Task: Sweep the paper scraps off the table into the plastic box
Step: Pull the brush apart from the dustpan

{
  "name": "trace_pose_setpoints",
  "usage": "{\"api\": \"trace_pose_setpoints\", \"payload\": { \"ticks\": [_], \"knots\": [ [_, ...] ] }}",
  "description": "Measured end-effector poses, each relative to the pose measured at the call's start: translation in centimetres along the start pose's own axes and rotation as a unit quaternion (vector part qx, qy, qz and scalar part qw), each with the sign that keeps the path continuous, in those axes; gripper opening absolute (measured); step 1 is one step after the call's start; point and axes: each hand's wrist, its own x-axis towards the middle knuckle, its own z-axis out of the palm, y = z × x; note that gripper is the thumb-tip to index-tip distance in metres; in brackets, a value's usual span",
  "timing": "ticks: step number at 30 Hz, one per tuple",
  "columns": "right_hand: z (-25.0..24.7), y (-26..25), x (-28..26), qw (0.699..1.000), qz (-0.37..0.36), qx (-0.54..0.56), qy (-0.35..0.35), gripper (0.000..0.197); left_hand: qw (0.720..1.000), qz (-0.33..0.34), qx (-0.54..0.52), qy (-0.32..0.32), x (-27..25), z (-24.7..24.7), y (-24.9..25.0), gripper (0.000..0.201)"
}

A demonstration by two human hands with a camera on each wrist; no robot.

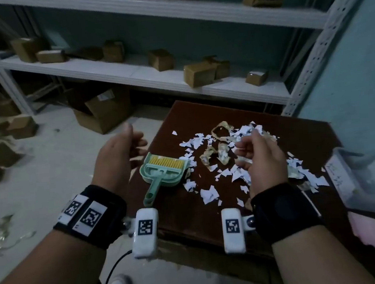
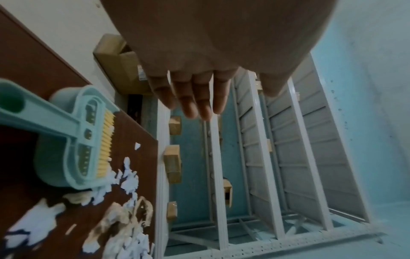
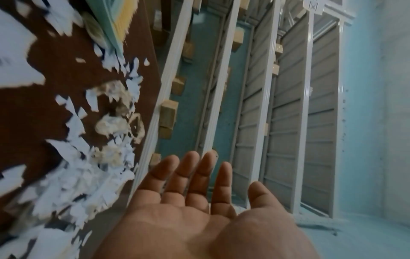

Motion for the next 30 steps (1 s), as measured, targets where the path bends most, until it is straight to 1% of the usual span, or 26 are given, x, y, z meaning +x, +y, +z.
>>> {"api": "trace_pose_setpoints", "payload": {
  "ticks": [1,2,4,6,8,10,12,16,20,21,23,25,26,27,30],
  "knots": [
    [0.6,0.2,-0.2,1.000,0.015,-0.006,-0.025,0.032,1.000,-0.005,0.012,0.020,0.2,-0.5,-0.4,0.041],
    [1.1,0.5,-0.2,0.998,0.014,-0.027,-0.053,0.028,0.999,-0.021,0.023,0.045,0.5,-0.8,-0.8,0.032],
    [2.5,1.3,-0.9,0.991,0.009,-0.066,-0.116,0.019,0.994,-0.093,0.030,0.057,0.6,-1.7,-2.2,0.019],
    [3.7,2.1,-1.4,0.982,-0.012,-0.101,-0.156,0.012,0.987,-0.145,0.035,0.059,0.4,-2.0,-2.7,0.014],
    [4.8,2.7,-1.6,0.974,-0.027,-0.119,-0.192,0.007,0.982,-0.171,0.042,0.065,0.4,-2.5,-2.8,0.014],
    [6.0,3.4,-2.0,0.962,-0.025,-0.138,-0.235,0.007,0.978,-0.197,0.048,0.058,0.3,-3.0,-3.1,0.018],
    [7.1,4.1,-2.2,0.949,-0.034,-0.170,-0.263,0.012,0.971,-0.228,0.064,0.033,0.1,-3.2,-3.4,0.021],
    [8.5,5.9,-2.0,0.906,-0.091,-0.282,-0.302,0.027,0.947,-0.299,0.108,-0.040,-0.5,-3.3,-4.1,0.037],
    [9.2,6.9,-2.0,0.889,-0.089,-0.324,-0.311,0.027,0.937,-0.324,0.102,-0.080,-0.4,-3.4,-4.4,0.051],
    [9.3,7.1,-2.0,0.885,-0.090,-0.331,-0.314,0.028,0.933,-0.334,0.097,-0.093,-0.4,-3.3,-4.3,0.051],
    [9.5,7.5,-2.0,0.882,-0.078,-0.333,-0.325,0.028,0.930,-0.339,0.091,-0.110,-0.7,-3.1,-4.0,0.040],
    [9.5,7.6,-2.1,0.888,-0.060,-0.318,-0.326,0.028,0.936,-0.318,0.105,-0.107,-0.9,-3.0,-3.9,0.024],
    [9.6,7.6,-2.1,0.895,-0.052,-0.306,-0.322,0.028,0.940,-0.304,0.109,-0.106,-0.9,-3.1,-4.0,0.019],
    [9.5,7.5,-2.2,0.902,-0.046,-0.292,-0.316,0.028,0.944,-0.291,0.112,-0.109,-0.8,-3.2,-4.0,0.018],
    [9.4,7.2,-2.2,0.919,-0.031,-0.250,-0.304,0.028,0.949,-0.263,0.128,-0.122,-0.7,-3.8,-4.0,0.027]
  ]
}}
